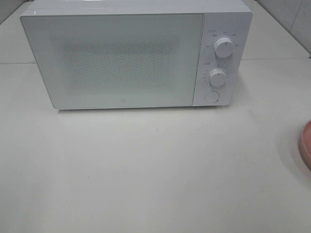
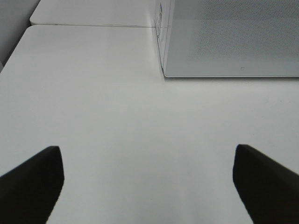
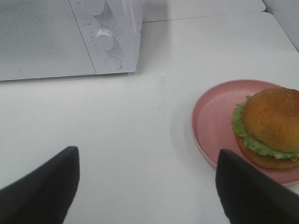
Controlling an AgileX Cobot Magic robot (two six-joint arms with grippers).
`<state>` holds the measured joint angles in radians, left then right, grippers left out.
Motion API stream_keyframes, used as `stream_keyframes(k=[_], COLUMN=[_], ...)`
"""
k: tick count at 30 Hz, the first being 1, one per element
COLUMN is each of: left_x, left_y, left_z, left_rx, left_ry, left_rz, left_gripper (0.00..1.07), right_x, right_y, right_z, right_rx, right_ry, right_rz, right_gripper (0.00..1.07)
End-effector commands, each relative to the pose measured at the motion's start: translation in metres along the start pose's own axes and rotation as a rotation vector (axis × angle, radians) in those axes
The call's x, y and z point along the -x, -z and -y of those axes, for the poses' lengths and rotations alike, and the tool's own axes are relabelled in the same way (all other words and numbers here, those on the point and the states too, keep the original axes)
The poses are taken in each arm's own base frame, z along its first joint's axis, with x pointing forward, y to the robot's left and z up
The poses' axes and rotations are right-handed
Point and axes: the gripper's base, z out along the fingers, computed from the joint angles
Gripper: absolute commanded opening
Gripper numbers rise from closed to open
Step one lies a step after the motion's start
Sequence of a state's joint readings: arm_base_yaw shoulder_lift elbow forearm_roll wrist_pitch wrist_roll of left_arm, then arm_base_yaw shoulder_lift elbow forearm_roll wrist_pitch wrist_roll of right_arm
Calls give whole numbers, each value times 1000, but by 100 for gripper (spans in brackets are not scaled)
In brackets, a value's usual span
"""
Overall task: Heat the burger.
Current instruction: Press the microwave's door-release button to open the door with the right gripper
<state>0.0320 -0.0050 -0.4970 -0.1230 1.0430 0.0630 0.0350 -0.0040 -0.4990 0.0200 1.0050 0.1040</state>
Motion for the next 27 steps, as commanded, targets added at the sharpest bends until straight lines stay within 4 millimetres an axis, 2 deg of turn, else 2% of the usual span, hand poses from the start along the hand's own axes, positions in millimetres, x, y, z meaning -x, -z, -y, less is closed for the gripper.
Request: stream_keyframes(k=[1,16,22,23,27], left_x=[-2,-2,-2,-2,-2], left_y=[3,3,3,3,3], left_z=[1,1,1,1,1], left_rx=[-3,-3,-3,-3,-3], left_ry=[4,4,4,4,4], left_rz=[30,30,30,30,30], left_gripper=[90,90,90,90,90], right_x=[-2,-1,16,24,31], right_y=[4,4,9,6,0], right_z=[0,0,-2,-3,-4], right_rx=[7,7,12,13,12], right_ry=[8,7,7,7,6], right_rz=[30,35,82,93,92], right_gripper=[75,75,75,75,75])
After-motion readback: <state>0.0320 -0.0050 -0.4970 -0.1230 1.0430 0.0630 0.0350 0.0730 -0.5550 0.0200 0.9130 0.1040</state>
